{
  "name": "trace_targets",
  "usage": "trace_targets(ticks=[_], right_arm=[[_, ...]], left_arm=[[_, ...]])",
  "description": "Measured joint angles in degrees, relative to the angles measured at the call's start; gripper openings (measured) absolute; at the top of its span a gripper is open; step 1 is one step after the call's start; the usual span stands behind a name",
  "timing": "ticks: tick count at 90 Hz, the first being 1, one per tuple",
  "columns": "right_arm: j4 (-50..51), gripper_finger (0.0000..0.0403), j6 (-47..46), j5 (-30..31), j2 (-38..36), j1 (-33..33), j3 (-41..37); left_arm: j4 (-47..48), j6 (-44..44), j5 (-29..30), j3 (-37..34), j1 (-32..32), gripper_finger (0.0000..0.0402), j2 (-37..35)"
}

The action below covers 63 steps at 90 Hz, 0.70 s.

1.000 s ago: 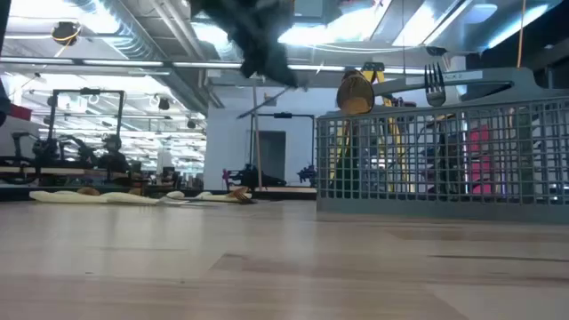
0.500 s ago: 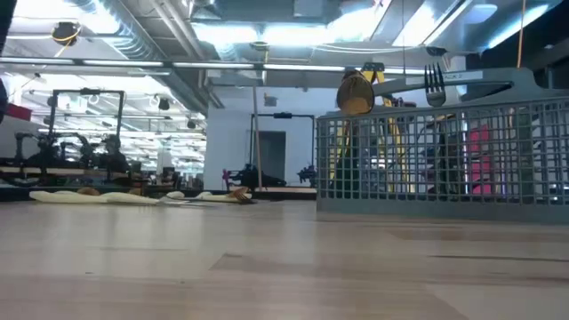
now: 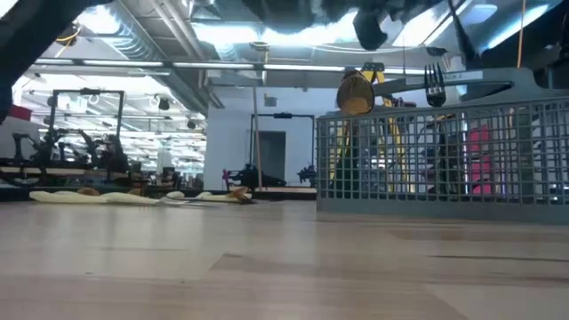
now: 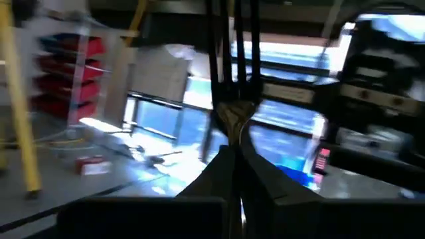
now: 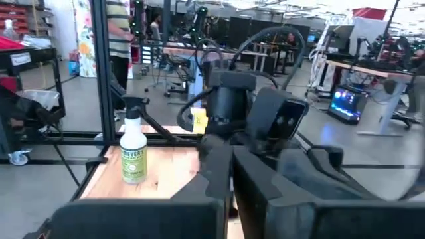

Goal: Sort silverware
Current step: Put the black fork into the cutlery rack

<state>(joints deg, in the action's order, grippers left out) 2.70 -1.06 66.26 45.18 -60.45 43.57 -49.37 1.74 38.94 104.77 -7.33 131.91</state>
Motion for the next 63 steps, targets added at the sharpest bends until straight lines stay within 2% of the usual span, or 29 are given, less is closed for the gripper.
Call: trace_targets(ticks=[6,24,40,63], right_arm=[[0.0,0.0,0.0,0.0,0.1,0.0,0.0],[0.4,0.0,0.0,0.2,0.1,0.0,0.0],[0.4,0.0,0.0,0.2,0.8,0.0,0.0],[0.4,0.0,-0.1,-1.5,3.7,0.0,0.0]], left_arm=[[0.5,0.5,4.0,1.7,-0.3,0.0,1.4],[7.8,1.1,7.4,2.5,-0.8,0.0,3.1],[4.3,-2.7,4.9,2.5,-0.3,0.0,5.9],[-1.3,-6.0,5.2,2.5,-0.4,0.0,9.7]])
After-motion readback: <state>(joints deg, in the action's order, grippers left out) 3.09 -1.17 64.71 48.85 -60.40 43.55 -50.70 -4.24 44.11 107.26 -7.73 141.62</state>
